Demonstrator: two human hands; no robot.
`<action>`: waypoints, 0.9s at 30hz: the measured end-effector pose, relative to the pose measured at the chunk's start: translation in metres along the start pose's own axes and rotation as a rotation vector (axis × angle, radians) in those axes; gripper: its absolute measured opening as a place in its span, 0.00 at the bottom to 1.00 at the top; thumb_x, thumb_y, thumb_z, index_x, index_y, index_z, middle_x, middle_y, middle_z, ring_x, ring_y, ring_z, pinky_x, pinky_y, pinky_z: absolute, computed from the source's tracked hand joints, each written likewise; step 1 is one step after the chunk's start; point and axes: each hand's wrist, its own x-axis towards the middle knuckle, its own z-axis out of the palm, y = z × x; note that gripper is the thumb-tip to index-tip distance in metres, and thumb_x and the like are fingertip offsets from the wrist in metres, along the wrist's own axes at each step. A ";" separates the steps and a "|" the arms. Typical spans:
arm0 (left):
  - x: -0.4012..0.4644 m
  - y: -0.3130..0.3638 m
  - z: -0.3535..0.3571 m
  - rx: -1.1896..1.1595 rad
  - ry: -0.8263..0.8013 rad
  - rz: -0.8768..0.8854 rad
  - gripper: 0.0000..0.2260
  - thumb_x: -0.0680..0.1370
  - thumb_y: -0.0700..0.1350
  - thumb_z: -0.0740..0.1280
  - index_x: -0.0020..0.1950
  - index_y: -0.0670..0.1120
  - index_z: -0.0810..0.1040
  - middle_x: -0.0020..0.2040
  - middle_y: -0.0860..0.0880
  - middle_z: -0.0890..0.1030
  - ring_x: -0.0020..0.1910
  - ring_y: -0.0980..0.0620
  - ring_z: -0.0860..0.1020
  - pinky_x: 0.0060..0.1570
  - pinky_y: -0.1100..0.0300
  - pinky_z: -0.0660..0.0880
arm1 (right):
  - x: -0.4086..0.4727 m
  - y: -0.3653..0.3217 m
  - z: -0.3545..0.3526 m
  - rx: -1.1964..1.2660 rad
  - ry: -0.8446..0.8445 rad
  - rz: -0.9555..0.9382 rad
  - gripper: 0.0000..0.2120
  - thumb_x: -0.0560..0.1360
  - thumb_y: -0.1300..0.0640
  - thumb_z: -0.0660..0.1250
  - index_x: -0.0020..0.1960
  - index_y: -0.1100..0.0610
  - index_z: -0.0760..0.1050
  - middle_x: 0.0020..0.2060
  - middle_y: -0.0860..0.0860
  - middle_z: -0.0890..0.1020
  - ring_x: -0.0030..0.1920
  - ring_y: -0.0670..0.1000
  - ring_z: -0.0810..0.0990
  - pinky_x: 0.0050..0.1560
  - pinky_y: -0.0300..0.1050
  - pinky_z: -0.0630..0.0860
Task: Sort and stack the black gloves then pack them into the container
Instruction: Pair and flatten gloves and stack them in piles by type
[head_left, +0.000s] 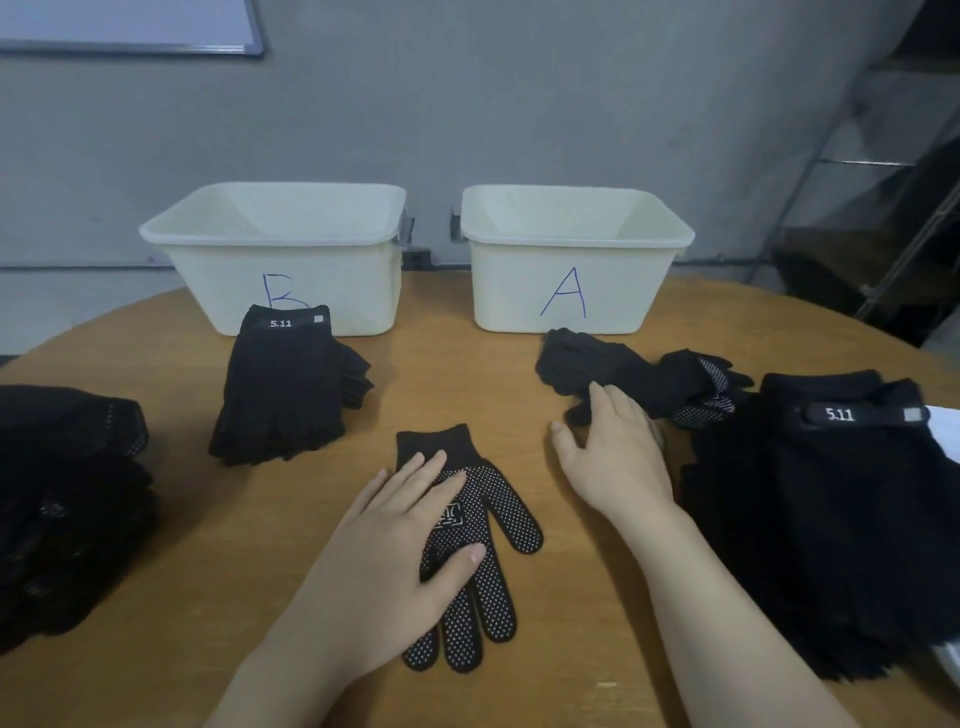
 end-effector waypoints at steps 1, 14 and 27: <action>0.000 0.000 0.001 0.001 0.005 0.001 0.38 0.74 0.74 0.41 0.83 0.62 0.48 0.82 0.64 0.44 0.78 0.69 0.36 0.77 0.64 0.33 | -0.001 0.000 0.000 -0.005 0.006 -0.007 0.32 0.84 0.44 0.60 0.82 0.60 0.58 0.79 0.54 0.63 0.80 0.54 0.57 0.80 0.50 0.55; 0.000 -0.001 0.003 -0.008 0.015 -0.001 0.38 0.74 0.74 0.41 0.83 0.62 0.50 0.82 0.64 0.45 0.79 0.69 0.37 0.78 0.64 0.35 | 0.005 -0.002 0.007 0.104 0.207 -0.002 0.14 0.79 0.72 0.60 0.58 0.61 0.80 0.51 0.52 0.76 0.54 0.55 0.74 0.51 0.47 0.72; -0.001 -0.002 0.002 -0.058 0.029 0.008 0.38 0.74 0.73 0.43 0.83 0.60 0.54 0.83 0.61 0.48 0.80 0.66 0.41 0.80 0.61 0.37 | -0.056 -0.033 -0.008 0.397 0.116 -0.422 0.09 0.76 0.69 0.71 0.50 0.56 0.83 0.41 0.43 0.76 0.46 0.42 0.76 0.46 0.27 0.71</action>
